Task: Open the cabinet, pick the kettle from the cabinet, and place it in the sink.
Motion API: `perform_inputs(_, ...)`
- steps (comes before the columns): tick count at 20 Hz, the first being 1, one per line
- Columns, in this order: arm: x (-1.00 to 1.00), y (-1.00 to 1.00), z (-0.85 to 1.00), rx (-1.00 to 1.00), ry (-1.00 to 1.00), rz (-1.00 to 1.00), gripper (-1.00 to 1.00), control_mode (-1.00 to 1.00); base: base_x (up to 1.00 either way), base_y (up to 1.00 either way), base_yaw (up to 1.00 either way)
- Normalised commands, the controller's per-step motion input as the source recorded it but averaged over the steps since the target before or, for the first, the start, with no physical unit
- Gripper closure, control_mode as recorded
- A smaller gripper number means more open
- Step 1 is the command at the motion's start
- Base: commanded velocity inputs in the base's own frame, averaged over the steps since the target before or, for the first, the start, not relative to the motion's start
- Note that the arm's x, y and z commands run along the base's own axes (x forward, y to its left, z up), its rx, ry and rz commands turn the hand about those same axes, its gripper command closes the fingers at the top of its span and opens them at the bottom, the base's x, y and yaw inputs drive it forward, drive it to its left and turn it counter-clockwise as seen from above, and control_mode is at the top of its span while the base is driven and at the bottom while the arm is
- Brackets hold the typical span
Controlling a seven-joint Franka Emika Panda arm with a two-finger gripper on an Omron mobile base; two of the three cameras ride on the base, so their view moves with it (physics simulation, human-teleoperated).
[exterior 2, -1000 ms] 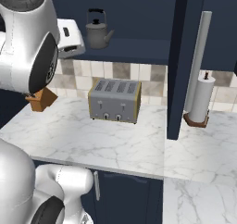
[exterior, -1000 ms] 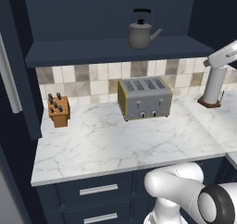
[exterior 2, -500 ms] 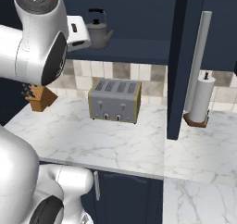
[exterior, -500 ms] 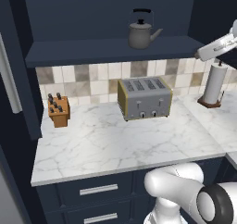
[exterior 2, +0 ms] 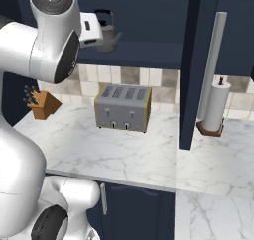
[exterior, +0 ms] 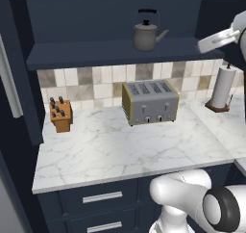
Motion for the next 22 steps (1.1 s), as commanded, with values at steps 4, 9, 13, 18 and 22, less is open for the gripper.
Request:
perform_inputs(4, 0.35, -0.06, 0.0, 0.04, 0.0, -0.01, -1.0, -1.0, 0.0, 0.0, 0.0)
perform_inputs(9, 0.41, -0.06, 0.0, 0.01, 0.0, -0.02, -1.0, -1.0, 0.0, 0.0, 0.0)
perform_inputs(13, 0.4, -0.04, 0.02, 0.01, 0.0, -0.02, -1.0, -1.0, 0.0, 0.0, 0.0)
perform_inputs(18, 0.4, 0.0, 0.08, 0.02, 0.0, -0.01, -1.0, -1.0, 0.0, 0.0, 0.0)
perform_inputs(22, 0.35, 0.0, 0.14, 0.03, 0.0, 0.0, -1.0, -1.0, 0.0, 0.0, 0.0)
